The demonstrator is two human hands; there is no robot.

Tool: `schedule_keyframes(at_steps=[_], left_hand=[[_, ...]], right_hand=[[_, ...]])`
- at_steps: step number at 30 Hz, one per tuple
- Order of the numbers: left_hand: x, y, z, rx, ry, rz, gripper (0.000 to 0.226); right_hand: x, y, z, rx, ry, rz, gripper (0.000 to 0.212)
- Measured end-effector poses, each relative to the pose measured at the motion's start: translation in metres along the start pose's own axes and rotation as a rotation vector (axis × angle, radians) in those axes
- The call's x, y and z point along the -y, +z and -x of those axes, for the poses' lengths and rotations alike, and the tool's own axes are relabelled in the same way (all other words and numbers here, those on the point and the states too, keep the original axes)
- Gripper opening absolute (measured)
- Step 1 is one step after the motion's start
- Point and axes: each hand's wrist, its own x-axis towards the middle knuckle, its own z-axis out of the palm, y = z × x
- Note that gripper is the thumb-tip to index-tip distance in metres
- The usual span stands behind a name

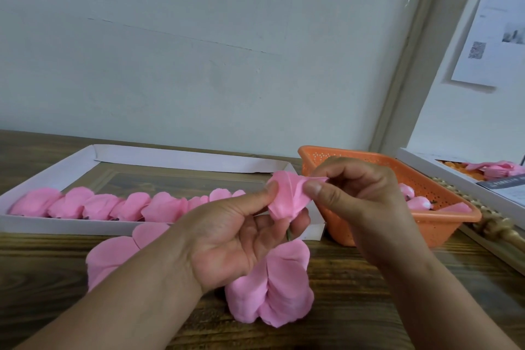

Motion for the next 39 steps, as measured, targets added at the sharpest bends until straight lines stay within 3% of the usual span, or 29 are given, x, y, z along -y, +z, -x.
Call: schedule_keyframes(at_steps=[9,13,16,18,22,26,28,35,39], left_hand=[[0.004,0.006,0.004,0.048,-0.111,-0.016,0.028],[0.006,0.009,0.005,0.054,-0.136,-0.033,0.034],[0.005,0.009,0.006,0.122,-0.169,0.003,0.043],[0.004,0.007,0.007,0.189,-0.197,0.058,0.052],[0.003,0.006,0.008,0.240,-0.193,0.048,0.057],[0.009,0.003,0.005,0.143,-0.080,-0.087,0.038],[0.012,0.000,0.003,0.117,-0.006,-0.164,0.037],[0.009,-0.008,-0.001,0.169,-0.023,-0.293,0.034],[0.009,-0.007,-0.001,0.157,-0.017,-0.317,0.031]], right_hand=[[0.004,0.009,0.004,-0.098,-0.071,0.063,0.006],[0.006,0.011,0.004,-0.133,-0.091,0.111,0.009],[0.008,0.006,0.001,0.007,-0.038,-0.104,0.007],[0.007,-0.002,-0.001,0.143,0.080,-0.260,0.019],[0.005,-0.005,0.002,0.362,0.186,-0.280,0.034],[0.007,-0.001,0.003,0.312,0.174,-0.272,0.015],[0.006,0.000,0.002,0.269,0.198,-0.278,0.016],[0.007,0.002,0.000,0.225,0.217,-0.292,0.029],[0.007,0.000,0.000,0.219,0.238,-0.294,0.020]])
